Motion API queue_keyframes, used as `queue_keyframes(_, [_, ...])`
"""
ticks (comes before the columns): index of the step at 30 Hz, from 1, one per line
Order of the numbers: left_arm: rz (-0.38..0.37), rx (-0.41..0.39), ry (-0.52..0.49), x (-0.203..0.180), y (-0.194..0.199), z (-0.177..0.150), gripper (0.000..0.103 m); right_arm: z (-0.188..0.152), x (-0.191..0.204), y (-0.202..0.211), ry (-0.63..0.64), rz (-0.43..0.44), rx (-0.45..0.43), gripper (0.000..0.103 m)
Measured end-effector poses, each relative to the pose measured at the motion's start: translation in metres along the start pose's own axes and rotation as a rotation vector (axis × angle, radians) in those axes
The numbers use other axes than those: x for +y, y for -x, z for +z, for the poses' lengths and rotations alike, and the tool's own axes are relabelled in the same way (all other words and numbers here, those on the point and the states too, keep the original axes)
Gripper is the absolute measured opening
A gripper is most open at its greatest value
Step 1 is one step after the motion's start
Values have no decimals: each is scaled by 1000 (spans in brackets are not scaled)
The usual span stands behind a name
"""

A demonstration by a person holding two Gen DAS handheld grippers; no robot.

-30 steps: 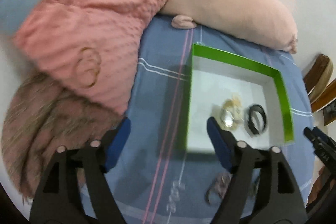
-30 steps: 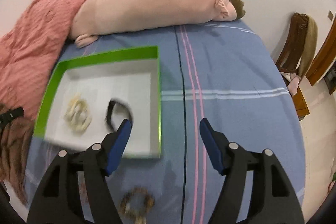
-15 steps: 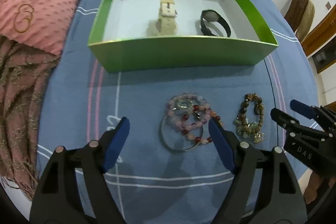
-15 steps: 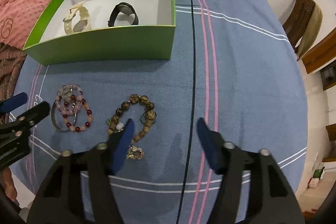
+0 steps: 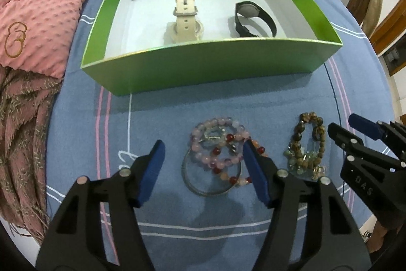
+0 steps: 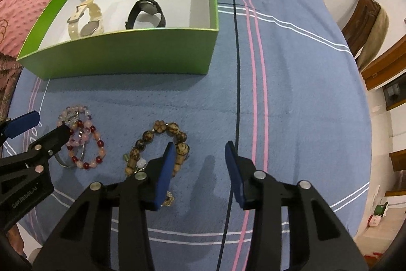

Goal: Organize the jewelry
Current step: 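Move the left tool to the pink bead bracelet while the right tool moves to the brown bead bracelet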

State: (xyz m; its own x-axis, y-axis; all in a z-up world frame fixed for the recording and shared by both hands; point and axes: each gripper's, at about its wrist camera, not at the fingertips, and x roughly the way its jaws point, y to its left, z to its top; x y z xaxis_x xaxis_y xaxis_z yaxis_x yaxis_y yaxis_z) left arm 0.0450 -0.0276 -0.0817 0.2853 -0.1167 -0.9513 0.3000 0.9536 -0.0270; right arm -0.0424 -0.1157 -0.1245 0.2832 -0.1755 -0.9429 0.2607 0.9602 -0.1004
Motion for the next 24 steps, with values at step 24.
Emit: queue_keyframes(24, [-12,34,24,3,-17,3,66,6,2,-25,-1,61,25,21])
